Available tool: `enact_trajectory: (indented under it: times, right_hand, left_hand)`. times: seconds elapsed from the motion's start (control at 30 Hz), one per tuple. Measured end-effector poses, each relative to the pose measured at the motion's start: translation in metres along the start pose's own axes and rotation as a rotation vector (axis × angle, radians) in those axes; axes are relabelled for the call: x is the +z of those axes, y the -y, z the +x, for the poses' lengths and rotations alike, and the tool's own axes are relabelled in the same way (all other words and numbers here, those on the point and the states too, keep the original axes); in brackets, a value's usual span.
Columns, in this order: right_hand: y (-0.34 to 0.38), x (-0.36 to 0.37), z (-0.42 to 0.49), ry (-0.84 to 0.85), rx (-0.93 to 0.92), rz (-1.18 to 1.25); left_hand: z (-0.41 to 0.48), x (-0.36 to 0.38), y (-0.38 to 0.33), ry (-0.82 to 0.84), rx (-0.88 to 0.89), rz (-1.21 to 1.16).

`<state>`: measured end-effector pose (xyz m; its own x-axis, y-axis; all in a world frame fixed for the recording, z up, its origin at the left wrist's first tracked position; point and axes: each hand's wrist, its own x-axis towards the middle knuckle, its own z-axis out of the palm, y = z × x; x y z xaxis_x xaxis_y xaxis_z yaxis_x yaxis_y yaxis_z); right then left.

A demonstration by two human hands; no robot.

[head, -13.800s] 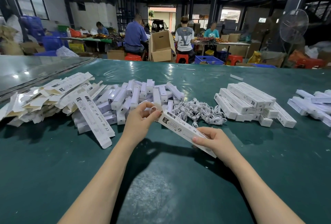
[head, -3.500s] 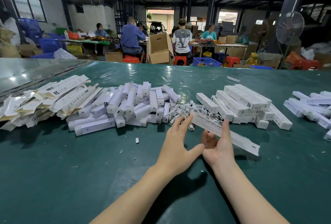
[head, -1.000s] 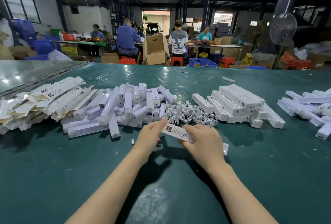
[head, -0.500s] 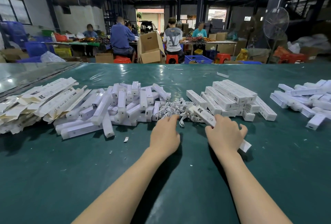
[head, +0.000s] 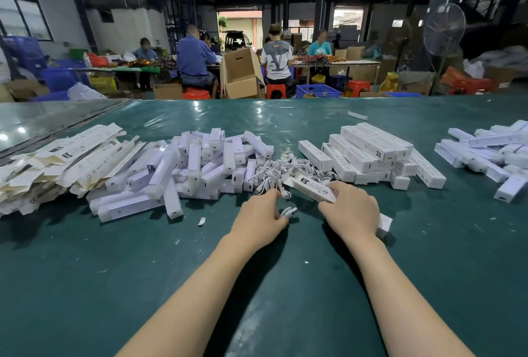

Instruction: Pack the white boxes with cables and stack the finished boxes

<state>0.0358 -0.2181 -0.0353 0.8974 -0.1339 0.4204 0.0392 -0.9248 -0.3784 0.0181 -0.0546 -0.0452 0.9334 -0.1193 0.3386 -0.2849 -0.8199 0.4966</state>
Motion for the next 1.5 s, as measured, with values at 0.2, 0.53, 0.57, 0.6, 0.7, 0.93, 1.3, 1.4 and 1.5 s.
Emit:
enact_trajectory:
  times: [0.2, 0.53, 0.57, 0.6, 0.7, 0.93, 1.3, 1.4, 1.5]
  right_hand:
    - [0.012, -0.001, -0.007, 0.149, -0.13, 0.117]
    - [0.023, -0.009, -0.013, 0.293, -0.174, 0.419]
    - [0.023, -0.01, -0.014, 0.323, -0.193, 0.415]
    - [0.024, -0.01, -0.015, 0.345, -0.205, 0.417]
    - [0.025, -0.009, -0.016, 0.355, -0.206, 0.469]
    - [0.025, -0.009, -0.017, 0.363, -0.212, 0.485]
    - [0.029, -0.003, -0.023, 0.237, -0.217, 0.345]
    - [0.029, -0.002, -0.023, 0.23, -0.206, 0.321]
    - [0.029, -0.001, -0.023, 0.222, -0.2, 0.315]
  left_hand:
    - [-0.019, -0.032, 0.016, -0.564, -0.211, -1.028]
    - [-0.017, -0.029, 0.013, -0.569, -0.262, -0.891]
    - [-0.018, -0.029, 0.012, -0.599, -0.251, -0.873]
    - [-0.018, -0.029, 0.011, -0.633, -0.245, -0.867]
    - [-0.019, -0.032, 0.01, -0.712, -0.253, -0.9]
    - [-0.019, -0.029, 0.008, -0.774, -0.227, -0.891]
    - [-0.022, -0.031, 0.023, -0.57, -0.222, -0.715]
    - [-0.023, -0.032, 0.026, -0.513, -0.221, -0.672]
    - [-0.024, -0.032, 0.028, -0.502, -0.221, -0.654]
